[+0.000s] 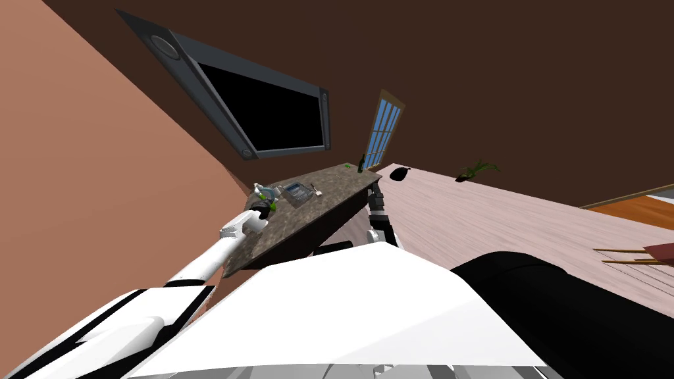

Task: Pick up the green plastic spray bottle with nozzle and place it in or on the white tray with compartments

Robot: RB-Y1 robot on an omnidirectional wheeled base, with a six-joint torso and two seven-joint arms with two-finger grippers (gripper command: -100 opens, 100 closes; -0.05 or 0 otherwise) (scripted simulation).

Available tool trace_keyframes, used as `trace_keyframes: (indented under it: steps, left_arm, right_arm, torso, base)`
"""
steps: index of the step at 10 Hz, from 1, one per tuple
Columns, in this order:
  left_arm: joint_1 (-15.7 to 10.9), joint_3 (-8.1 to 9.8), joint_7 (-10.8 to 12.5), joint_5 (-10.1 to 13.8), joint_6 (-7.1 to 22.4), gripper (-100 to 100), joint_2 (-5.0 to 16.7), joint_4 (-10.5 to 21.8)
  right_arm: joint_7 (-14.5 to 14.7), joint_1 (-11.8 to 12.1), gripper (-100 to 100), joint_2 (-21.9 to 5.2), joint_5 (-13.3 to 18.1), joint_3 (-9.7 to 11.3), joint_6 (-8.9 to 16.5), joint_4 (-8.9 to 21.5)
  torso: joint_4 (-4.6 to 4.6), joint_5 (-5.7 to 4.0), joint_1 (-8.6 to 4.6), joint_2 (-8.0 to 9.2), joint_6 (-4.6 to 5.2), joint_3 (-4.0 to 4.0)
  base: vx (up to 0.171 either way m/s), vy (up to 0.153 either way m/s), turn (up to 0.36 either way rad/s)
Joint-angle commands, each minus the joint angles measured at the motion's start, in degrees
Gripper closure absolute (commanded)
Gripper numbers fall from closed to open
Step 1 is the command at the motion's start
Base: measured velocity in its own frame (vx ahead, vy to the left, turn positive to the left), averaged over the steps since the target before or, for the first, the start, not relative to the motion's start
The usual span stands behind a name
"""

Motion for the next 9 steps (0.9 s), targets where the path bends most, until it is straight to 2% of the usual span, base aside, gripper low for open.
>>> trace_keyframes:
  steps: [1,2,3,6,7,8,9]
  left_arm:
    - [0.0,0.0,0.0,0.0,0.0,100,0.0,0.0]
    - [0.01,0.0,0.0,0.0,0.01,0,0.0,0.01]
    - [1.01,0.02,0.34,0.33,-1.6,100,0.96,-0.63]
    - [3.39,0.13,1.03,1.08,-4.49,100,3.1,-2.35]
    - [2.88,0.1,0.81,1.07,-3.72,100,2.8,-2.07]
    - [2.97,0.09,0.87,1.08,-3.97,0,2.84,-2.1]
    - [3.36,-0.2,-1.08,2.08,-3.65,100,3.34,-2.26]
  right_arm:
    - [0.0,0.0,0,0.0,0.0,0.0,0.0,0.0]
    - [0.0,0.0,0,0.0,0.0,0.0,0.0,0.0]
    - [0.0,0.0,0,0.0,0.0,0.0,0.0,0.0]
    - [0.0,0.01,0,0.01,0.0,0.01,0.0,0.0]
    - [0.0,0.01,0,0.01,0.0,0.01,0.0,0.0]
    - [0.0,0.0,0,0.0,0.0,0.0,0.0,0.0]
    - [0.0,0.0,0,0.0,0.0,0.0,0.0,0.0]
  torso:
    - [0.0,0.0,0.0,0.0,0.0,0.0]
    - [0.0,0.0,0.0,0.0,0.0,0.0]
    - [0.01,-0.01,-0.01,0.0,0.01,0.0]
    - [-0.06,-0.08,-0.45,-0.13,-0.08,-0.09]
    - [-0.07,-0.06,-0.42,-0.11,-0.05,-0.09]
    - [-0.06,-0.04,-0.24,-0.09,-0.01,-0.07]
    - [-0.05,0.0,-0.09,-0.05,-0.04,-0.05]
  base:
    - [0.0,0.0,0.0]
    - [0.0,0.0,0.0]
    - [0.06,-0.071,0.164]
    - [0.061,-0.125,0.192]
    - [0.017,-0.047,0.025]
    - [0.002,-0.01,-0.006]
    - [-0.076,-0.046,-0.085]
